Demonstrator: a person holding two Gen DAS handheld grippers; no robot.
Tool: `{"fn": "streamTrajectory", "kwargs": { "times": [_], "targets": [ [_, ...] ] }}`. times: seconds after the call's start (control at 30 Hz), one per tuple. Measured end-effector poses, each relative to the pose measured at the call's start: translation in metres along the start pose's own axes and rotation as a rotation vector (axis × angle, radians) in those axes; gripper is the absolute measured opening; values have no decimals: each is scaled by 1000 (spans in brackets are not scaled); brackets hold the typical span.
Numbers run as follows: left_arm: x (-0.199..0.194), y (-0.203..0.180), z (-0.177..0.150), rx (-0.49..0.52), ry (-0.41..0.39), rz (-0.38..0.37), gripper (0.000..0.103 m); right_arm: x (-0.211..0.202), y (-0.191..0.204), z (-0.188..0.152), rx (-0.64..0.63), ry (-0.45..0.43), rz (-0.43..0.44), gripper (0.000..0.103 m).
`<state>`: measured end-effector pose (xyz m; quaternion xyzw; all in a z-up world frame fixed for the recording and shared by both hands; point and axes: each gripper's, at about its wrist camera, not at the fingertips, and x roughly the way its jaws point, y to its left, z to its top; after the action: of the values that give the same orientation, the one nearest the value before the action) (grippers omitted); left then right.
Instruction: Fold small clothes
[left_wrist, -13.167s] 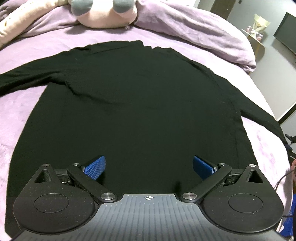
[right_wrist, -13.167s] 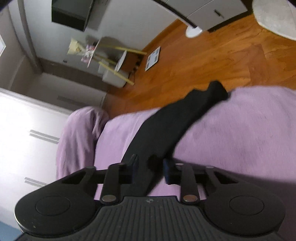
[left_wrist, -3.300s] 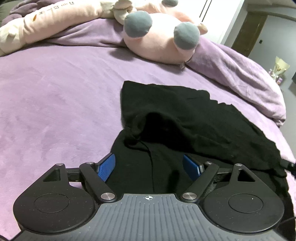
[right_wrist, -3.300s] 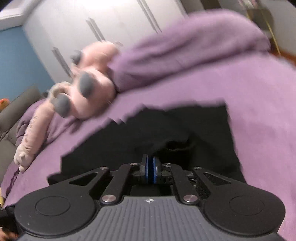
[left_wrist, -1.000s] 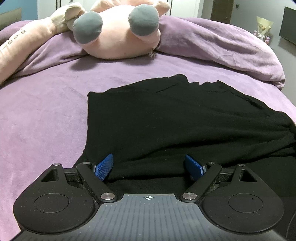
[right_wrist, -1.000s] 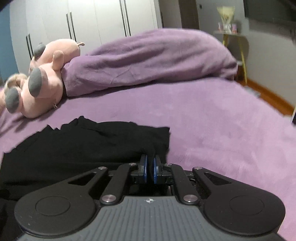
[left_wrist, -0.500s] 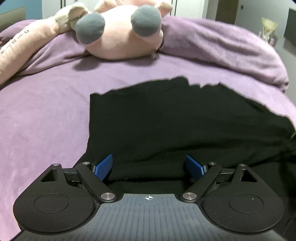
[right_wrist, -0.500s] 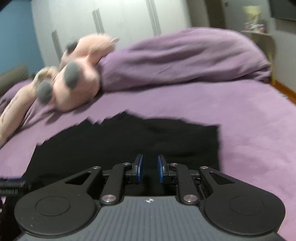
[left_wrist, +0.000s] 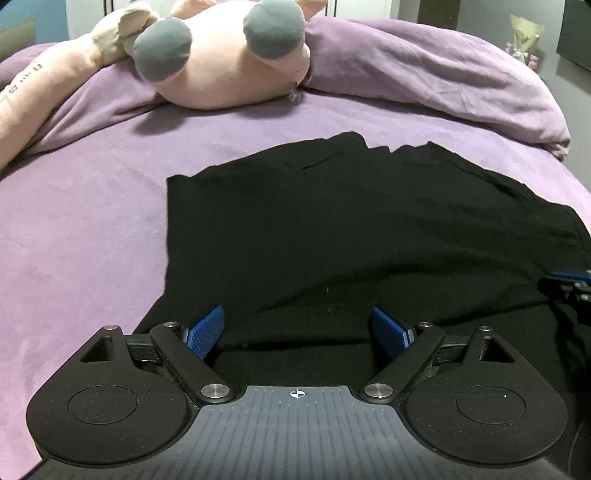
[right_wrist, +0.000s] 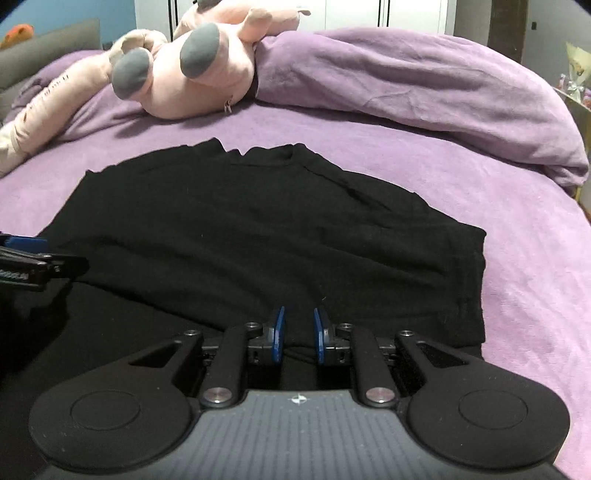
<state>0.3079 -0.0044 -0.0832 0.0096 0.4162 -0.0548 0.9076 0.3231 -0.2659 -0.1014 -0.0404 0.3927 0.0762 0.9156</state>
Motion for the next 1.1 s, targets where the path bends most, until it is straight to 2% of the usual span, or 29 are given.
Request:
{"fn": "streamTrajectory", "kwargs": {
  "times": [0.07, 0.17, 0.3, 0.4, 0.53, 0.7, 0.8, 0.87, 0.9, 0.93, 0.97, 1.0, 1.1],
  "targets": [
    [-16, 2, -7, -8, -10, -6, 90, -10, 0, 1, 11, 21, -1, 15],
    [-51, 10, -31, -2, -35, -37, 90, -39, -5, -15, 40, 62, 44, 16],
    [-105, 26, -77, 46, -36, -42, 90, -101, -20, -66, 114, 86, 82, 19],
    [-142, 44, -113, 61, -18, -27, 90, -149, -31, -111, 181, 116, 96, 32],
    [-177, 73, -155, -16, 43, -24, 91, -191, -44, -162, 287, 173, 75, 34],
    [-192, 98, -189, -145, 98, -48, 90, -198, -56, -195, 433, 198, 158, 34],
    [-190, 105, -198, -209, 124, -88, 84, -192, -52, -196, 413, 198, 158, 34],
    [-185, 110, -201, -243, 144, -131, 74, -192, -50, -197, 393, 194, 158, 34],
    [-184, 111, -202, -258, 152, -140, 72, -192, -49, -197, 390, 194, 158, 34],
    [-183, 111, -203, -264, 155, -139, 67, -193, -49, -198, 391, 196, 160, 31],
    [-181, 112, -203, -263, 156, -136, 56, -194, -50, -200, 388, 197, 160, 26],
    [-180, 114, -202, -263, 162, -129, 51, -196, -49, -201, 380, 200, 159, 24],
    [-181, 120, -204, -286, 173, -138, 31, -196, -52, -203, 392, 209, 191, 7]
  ]
}}
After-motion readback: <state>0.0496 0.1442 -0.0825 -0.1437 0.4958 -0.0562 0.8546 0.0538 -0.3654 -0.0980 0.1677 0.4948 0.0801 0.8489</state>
